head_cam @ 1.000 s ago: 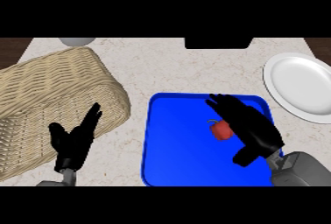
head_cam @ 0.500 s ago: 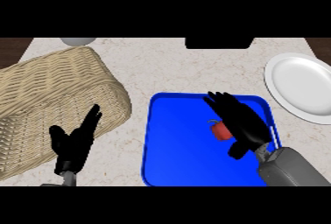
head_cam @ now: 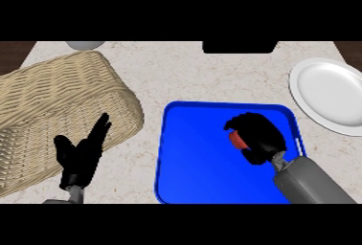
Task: Pick the bell pepper from the tray and place it in the plate
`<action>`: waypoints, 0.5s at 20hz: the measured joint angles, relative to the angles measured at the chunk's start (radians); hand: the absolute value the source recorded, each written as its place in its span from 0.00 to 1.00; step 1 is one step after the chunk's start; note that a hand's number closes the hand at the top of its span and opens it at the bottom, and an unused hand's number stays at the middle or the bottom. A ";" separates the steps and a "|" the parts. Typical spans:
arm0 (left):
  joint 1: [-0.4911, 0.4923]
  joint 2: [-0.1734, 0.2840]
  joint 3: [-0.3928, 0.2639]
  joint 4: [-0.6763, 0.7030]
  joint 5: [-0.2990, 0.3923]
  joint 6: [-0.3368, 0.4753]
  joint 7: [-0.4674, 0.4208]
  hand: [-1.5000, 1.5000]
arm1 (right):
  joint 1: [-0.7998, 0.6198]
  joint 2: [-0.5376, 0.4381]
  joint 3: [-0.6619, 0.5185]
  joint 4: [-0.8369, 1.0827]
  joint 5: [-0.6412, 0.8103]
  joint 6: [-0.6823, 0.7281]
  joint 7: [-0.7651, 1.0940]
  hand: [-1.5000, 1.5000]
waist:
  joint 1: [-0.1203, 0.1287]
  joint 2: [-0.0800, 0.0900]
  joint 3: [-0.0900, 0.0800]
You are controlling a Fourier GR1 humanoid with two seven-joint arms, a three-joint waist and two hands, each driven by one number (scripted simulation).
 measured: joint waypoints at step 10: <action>0.005 -0.005 0.015 -0.011 -0.009 -0.019 0.021 0.50 | 0.014 0.039 -0.031 0.030 0.119 -0.093 -0.069 1.00 | -0.002 -0.003 -0.001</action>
